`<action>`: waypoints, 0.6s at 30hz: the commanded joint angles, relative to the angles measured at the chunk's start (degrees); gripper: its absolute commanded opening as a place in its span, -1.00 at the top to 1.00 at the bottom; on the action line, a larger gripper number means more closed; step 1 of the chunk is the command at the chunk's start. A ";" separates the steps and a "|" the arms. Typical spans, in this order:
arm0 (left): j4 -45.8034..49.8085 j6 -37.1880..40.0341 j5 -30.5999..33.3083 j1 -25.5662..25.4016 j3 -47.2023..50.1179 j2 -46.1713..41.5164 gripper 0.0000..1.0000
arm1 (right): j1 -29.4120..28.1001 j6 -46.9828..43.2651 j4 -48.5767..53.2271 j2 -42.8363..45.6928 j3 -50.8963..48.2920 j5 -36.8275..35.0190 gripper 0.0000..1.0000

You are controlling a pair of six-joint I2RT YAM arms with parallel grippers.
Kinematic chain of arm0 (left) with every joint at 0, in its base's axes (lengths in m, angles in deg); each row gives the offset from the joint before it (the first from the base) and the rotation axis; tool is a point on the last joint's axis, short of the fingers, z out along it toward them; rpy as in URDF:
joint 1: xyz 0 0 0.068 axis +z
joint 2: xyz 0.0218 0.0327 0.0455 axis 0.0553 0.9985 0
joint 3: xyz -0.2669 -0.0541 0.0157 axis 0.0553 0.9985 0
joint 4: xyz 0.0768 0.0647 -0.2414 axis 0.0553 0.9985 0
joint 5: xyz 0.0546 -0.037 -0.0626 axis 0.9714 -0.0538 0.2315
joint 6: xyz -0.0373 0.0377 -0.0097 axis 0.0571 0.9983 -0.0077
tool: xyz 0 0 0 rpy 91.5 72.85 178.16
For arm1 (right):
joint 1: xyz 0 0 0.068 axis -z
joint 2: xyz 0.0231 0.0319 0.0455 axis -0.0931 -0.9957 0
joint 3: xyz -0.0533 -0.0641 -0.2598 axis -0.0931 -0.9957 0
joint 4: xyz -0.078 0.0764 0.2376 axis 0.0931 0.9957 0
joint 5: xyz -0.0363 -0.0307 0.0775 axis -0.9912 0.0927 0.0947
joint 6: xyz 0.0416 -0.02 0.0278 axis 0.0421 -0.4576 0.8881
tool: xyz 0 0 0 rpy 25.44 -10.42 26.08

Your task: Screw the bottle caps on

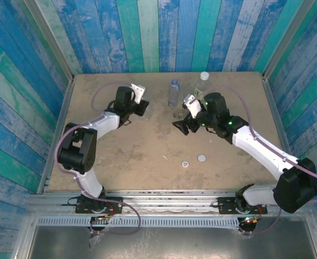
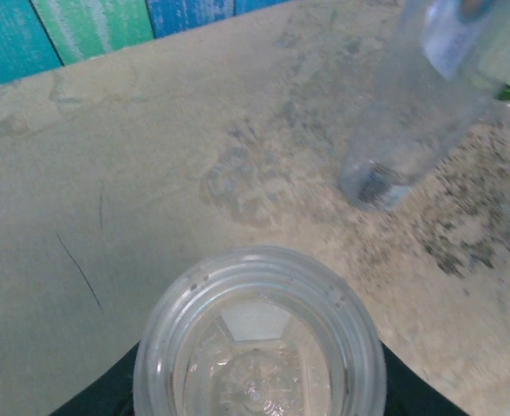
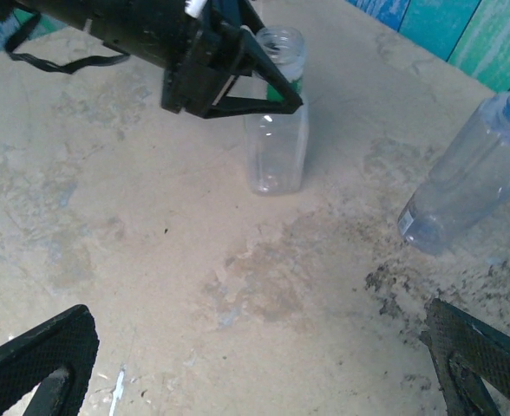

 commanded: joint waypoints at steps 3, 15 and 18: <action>2.50 5.42 -2.83 -4.67 6.24 -9.39 0.25 | -0.04 3.18 -1.12 3.90 -3.42 -6.38 -1.00; 3.22 14.38 -17.31 -17.33 13.94 -14.85 0.24 | 2.32 11.71 -2.01 15.93 -14.17 -18.38 -1.00; 4.98 16.76 -18.36 -19.34 13.70 -14.50 0.23 | 3.35 15.28 -1.21 17.27 -15.36 -17.98 -1.00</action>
